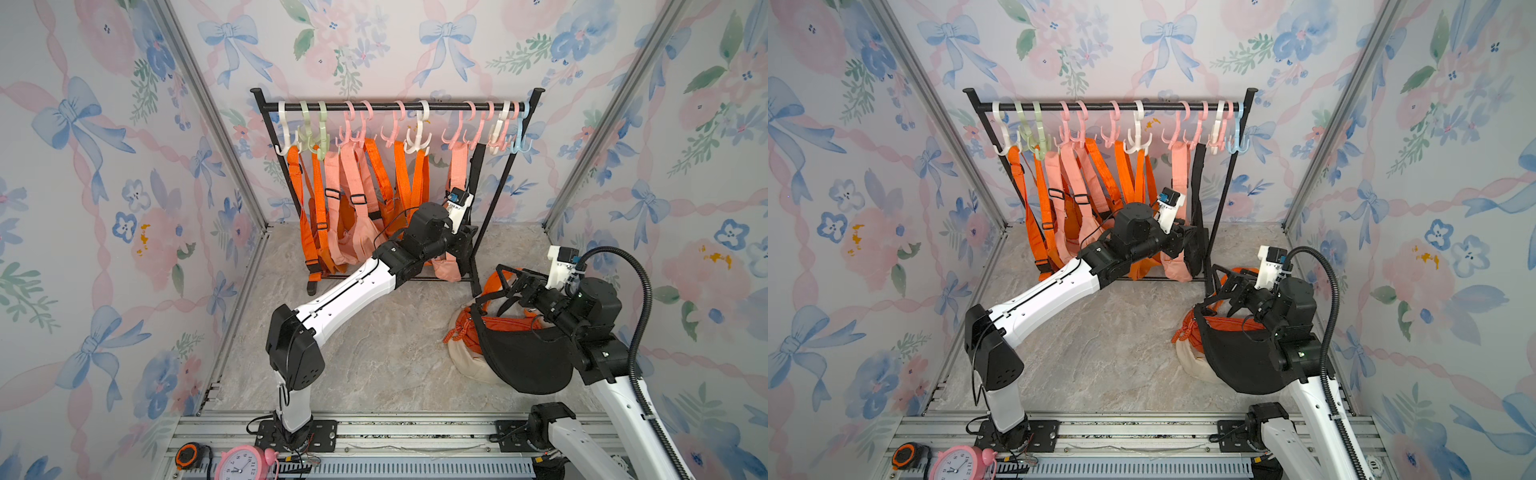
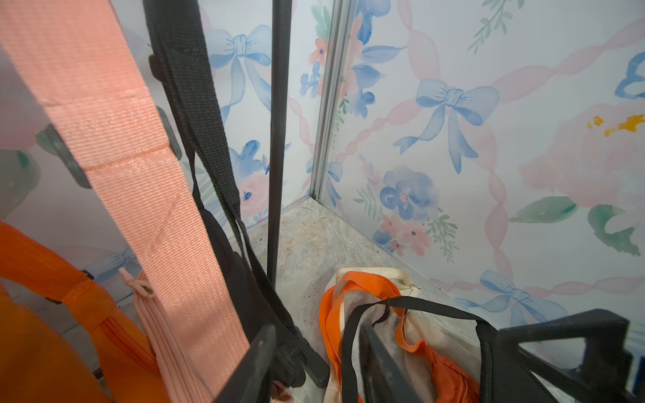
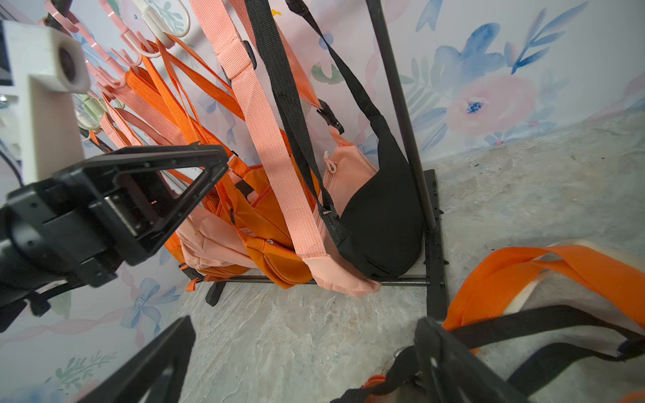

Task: Take the bag off the hook
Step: Pick up the bag from the hook.

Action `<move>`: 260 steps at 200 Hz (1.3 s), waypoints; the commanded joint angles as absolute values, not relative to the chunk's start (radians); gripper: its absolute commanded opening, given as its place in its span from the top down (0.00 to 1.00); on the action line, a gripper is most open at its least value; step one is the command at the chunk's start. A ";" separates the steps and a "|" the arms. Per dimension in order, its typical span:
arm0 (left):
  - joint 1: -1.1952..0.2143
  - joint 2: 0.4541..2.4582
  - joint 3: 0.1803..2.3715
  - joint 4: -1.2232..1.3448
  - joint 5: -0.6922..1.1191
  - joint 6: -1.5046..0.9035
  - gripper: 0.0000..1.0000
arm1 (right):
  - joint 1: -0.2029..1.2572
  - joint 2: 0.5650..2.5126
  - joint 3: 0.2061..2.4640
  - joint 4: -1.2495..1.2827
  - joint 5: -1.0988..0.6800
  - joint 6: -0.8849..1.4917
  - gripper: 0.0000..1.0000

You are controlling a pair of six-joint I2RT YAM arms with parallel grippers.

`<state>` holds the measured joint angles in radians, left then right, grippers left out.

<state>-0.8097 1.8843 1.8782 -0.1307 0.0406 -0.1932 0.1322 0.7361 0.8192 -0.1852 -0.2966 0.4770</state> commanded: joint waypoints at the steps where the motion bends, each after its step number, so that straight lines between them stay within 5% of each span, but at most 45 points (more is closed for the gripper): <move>1: -0.785 1.942 1.955 -0.164 0.088 -0.221 0.59 | 0.143 0.742 0.859 -0.214 -0.276 0.451 0.00; 165: -0.761 2.323 2.411 -0.277 0.082 -0.234 0.65 | 0.169 0.629 0.830 -0.286 -0.227 0.381 0.01; 239: -0.761 2.317 2.371 -0.287 -0.023 -0.214 0.52 | 0.168 0.573 0.810 -0.301 -0.227 0.412 0.01; 260: -0.762 2.336 2.403 -0.287 0.004 -0.225 0.64 | 0.168 0.577 0.802 -0.292 -0.229 0.426 0.01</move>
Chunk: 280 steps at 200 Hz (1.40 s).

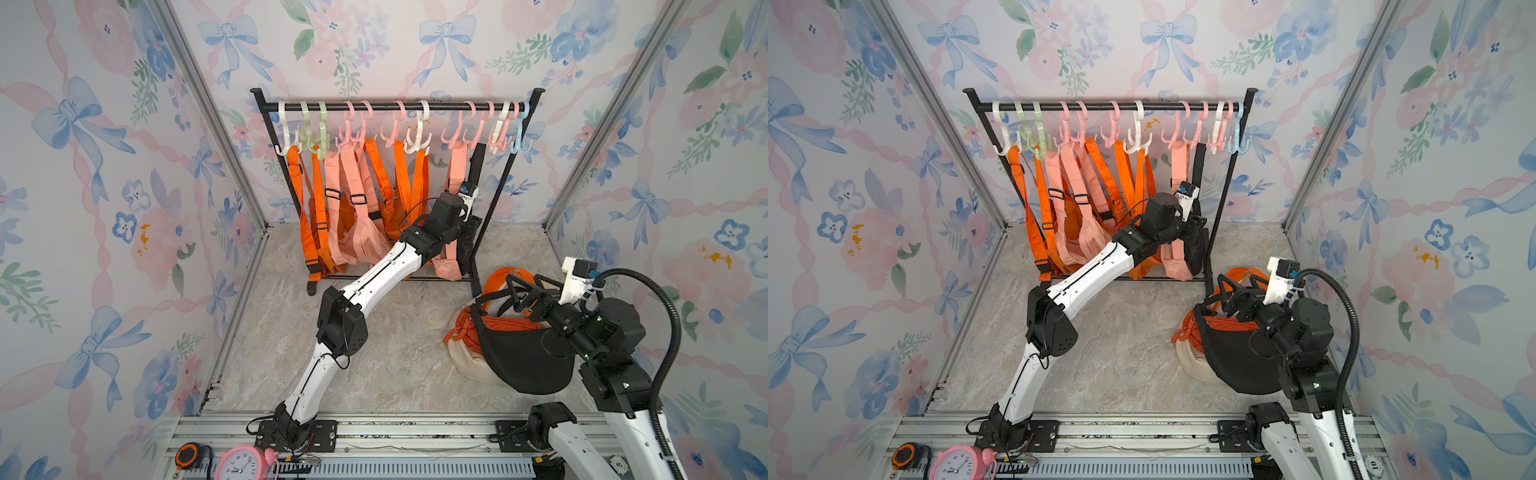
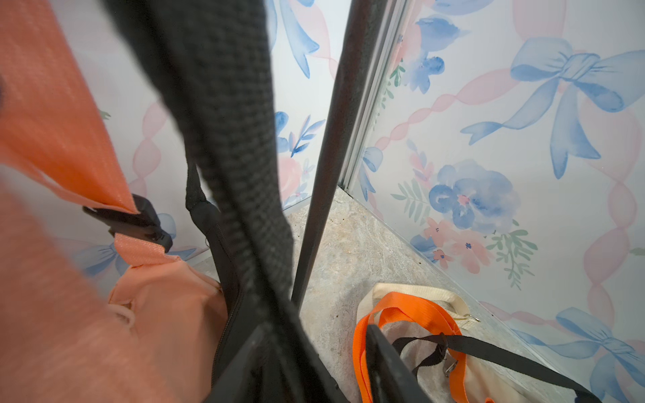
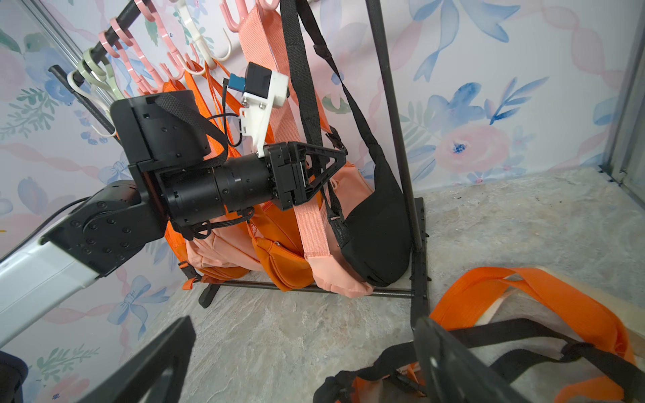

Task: Take the bag off the hook
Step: Pick up the bag from the hook.

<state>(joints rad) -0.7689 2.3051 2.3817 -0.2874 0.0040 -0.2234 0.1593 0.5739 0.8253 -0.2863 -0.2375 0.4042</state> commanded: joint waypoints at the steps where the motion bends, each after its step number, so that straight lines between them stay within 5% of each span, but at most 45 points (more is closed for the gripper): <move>1: -0.762 2.337 2.405 -0.287 0.004 -0.225 0.66 | 0.169 0.578 0.802 -0.292 -0.230 0.426 0.01; 26: -0.769 2.340 2.427 -0.288 0.013 -0.213 1.00 | 0.168 0.597 0.815 -0.291 -0.226 0.421 0.01; 145: -0.779 2.007 2.118 -0.288 -0.023 -0.154 1.00 | 0.165 0.921 1.047 -0.248 -0.142 0.287 0.02; 280: -0.698 1.696 1.826 -0.285 -0.070 -0.132 1.00 | 0.102 1.374 1.289 0.082 -0.298 0.288 0.01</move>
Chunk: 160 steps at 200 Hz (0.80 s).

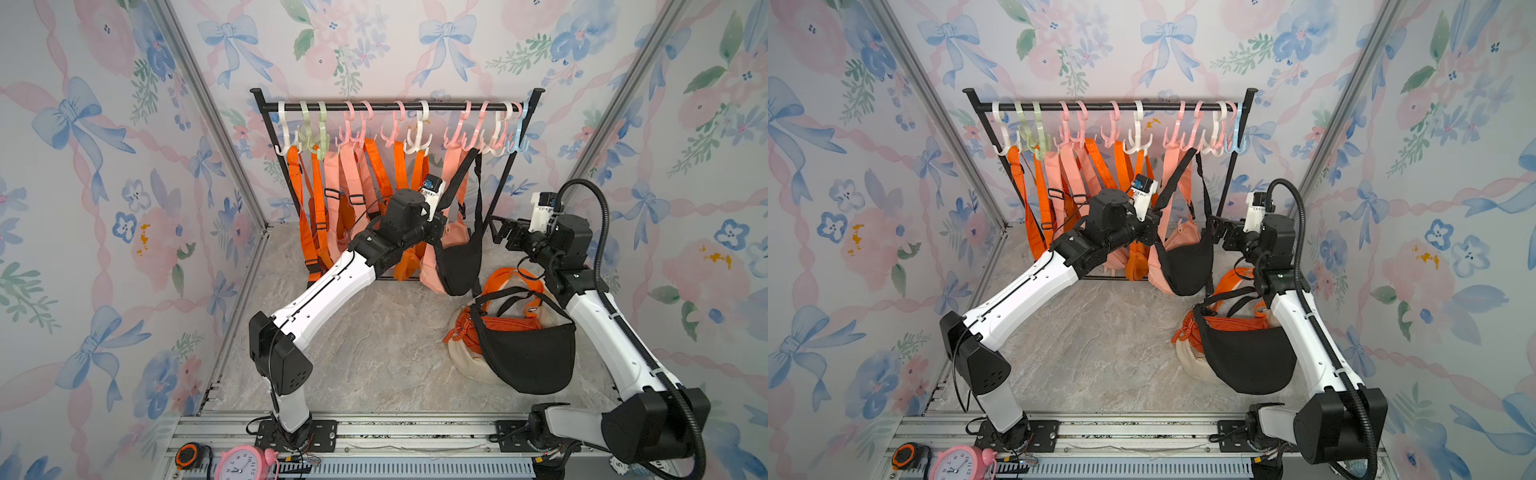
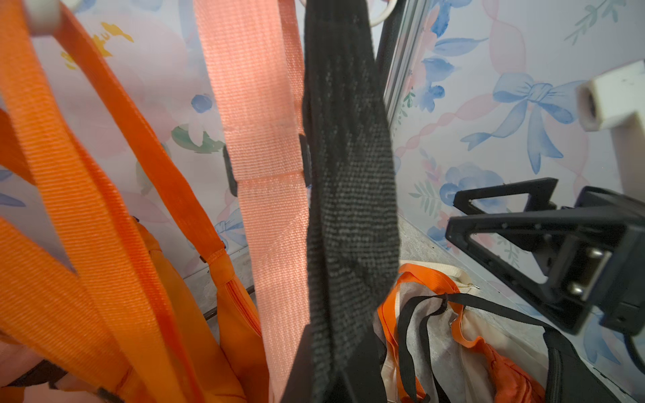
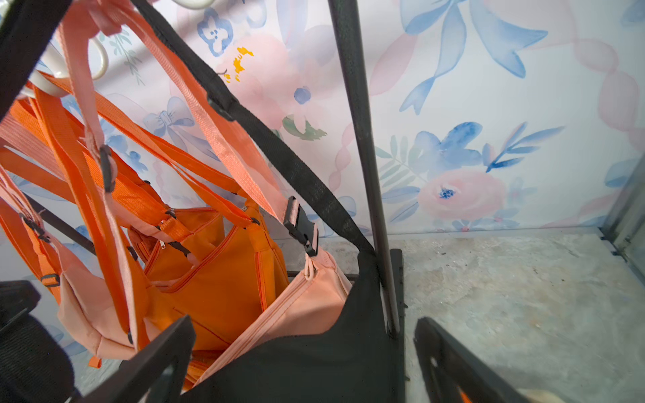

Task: Take the bag off the hook
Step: Pick up the bag from the hook.

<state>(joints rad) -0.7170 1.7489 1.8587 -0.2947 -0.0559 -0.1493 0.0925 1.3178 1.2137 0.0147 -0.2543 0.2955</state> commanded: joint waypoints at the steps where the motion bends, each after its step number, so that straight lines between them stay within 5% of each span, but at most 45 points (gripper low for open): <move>1: -0.698 1.696 1.825 -0.285 -0.069 -0.132 1.00 | 0.102 1.377 1.292 0.083 -0.299 0.286 0.01; 160: -0.650 1.716 1.795 -0.236 -0.042 -0.154 1.00 | 0.125 1.832 1.744 0.104 -0.382 0.245 0.11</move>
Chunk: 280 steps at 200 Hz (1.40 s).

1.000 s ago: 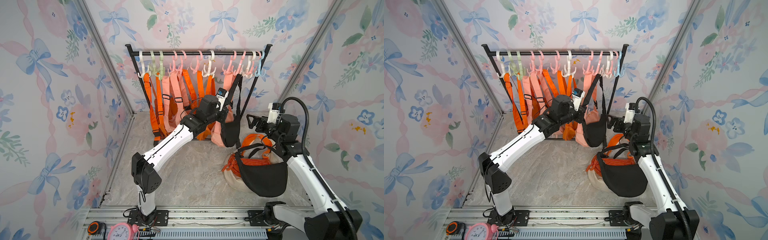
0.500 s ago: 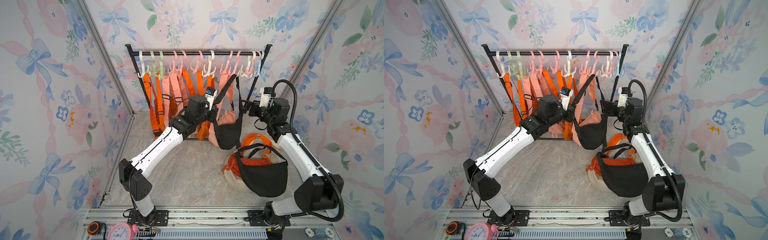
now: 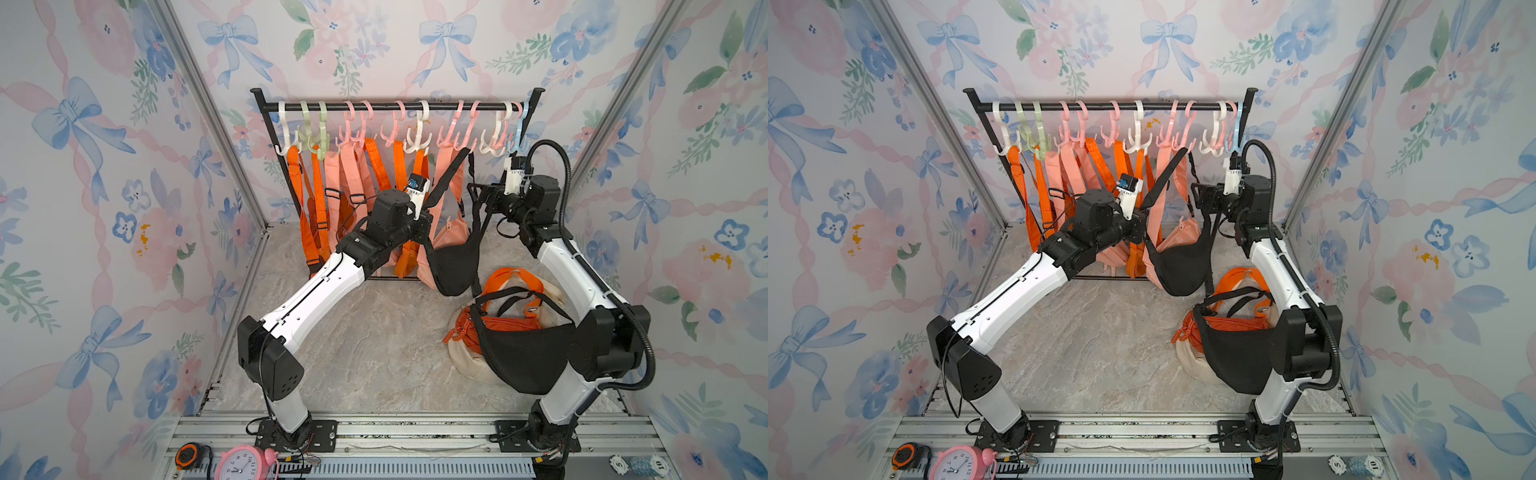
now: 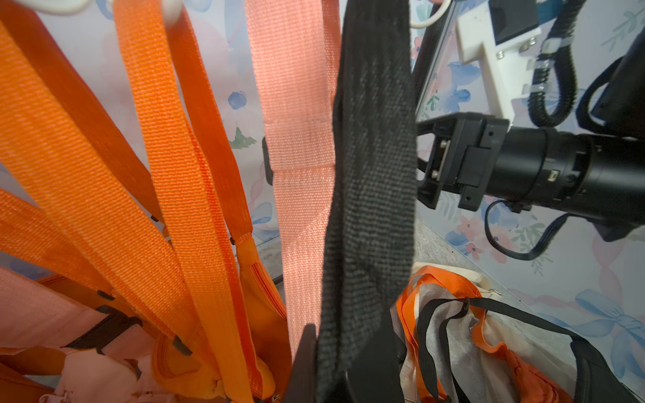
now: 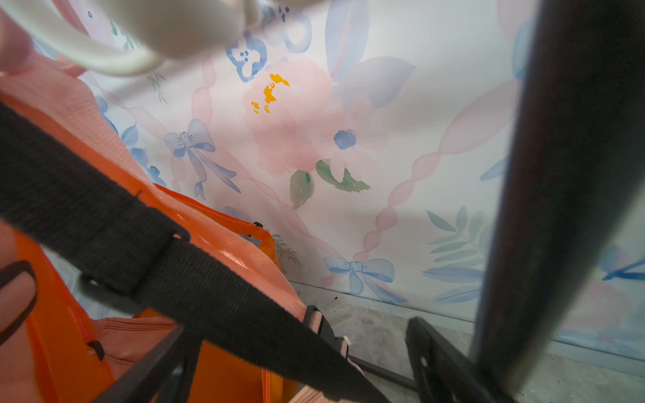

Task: Take the bag off the hook
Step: Pick up the bag from the hook.

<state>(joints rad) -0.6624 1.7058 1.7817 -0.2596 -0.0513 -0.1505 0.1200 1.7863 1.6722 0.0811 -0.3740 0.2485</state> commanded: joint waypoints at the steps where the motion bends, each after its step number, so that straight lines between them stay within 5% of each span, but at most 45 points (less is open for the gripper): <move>1: -0.650 1.718 1.795 -0.237 -0.042 -0.154 1.00 | 0.125 1.834 1.747 0.103 -0.382 0.246 0.11; 30: -0.645 1.734 1.802 -0.237 -0.040 -0.152 1.00 | 0.126 1.888 1.805 0.099 -0.385 0.261 0.27; 78: -0.638 1.765 1.829 -0.237 -0.022 -0.156 1.00 | 0.127 1.856 1.753 0.168 -0.372 0.299 0.79; 98: -0.638 1.777 1.842 -0.237 -0.015 -0.158 1.00 | 0.128 1.819 1.701 0.204 -0.368 0.315 0.92; 142: -0.641 1.811 1.884 -0.236 0.008 -0.164 1.00 | 0.139 1.742 1.619 0.227 -0.374 0.332 1.00; 280: -0.663 1.981 2.175 -0.301 0.041 -0.166 1.00 | 0.196 1.552 1.508 0.249 -0.360 0.364 1.00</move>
